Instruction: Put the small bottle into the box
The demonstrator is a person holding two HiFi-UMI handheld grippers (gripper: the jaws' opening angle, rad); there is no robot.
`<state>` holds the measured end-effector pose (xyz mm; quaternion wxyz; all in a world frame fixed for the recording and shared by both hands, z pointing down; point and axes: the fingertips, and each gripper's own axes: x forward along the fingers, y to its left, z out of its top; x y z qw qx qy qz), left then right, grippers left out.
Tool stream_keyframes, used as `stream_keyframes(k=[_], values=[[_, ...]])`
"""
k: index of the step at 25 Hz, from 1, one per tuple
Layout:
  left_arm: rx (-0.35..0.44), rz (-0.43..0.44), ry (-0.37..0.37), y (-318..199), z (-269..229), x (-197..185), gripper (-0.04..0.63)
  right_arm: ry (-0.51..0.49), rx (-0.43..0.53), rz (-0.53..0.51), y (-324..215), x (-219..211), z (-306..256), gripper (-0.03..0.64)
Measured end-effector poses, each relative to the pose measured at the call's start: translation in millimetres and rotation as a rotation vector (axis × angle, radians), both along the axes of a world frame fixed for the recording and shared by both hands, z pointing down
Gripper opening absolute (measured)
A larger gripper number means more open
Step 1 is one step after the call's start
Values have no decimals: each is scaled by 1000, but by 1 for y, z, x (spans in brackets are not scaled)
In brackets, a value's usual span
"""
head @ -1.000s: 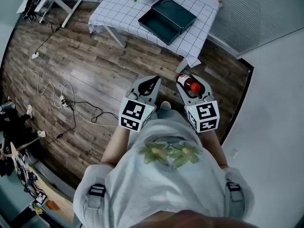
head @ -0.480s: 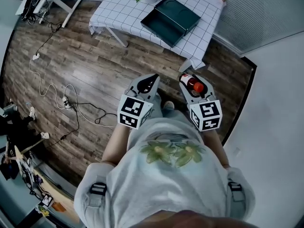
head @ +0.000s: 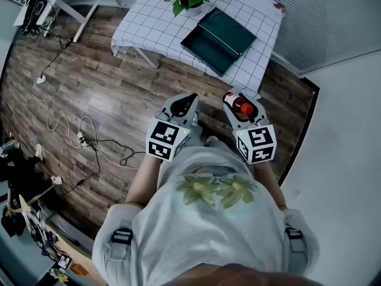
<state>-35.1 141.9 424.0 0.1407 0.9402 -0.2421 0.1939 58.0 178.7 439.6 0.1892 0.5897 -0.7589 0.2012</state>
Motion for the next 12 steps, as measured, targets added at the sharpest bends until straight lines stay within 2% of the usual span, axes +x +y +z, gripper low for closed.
stream_keyframes(k=[7,12], values=[[6,73,-27,-43,6,-4,6,8,40,40,-53,-8,-13,219],[9,101,-10,-73,4,-5,6,17,40,76,-78,-9,-14,219]])
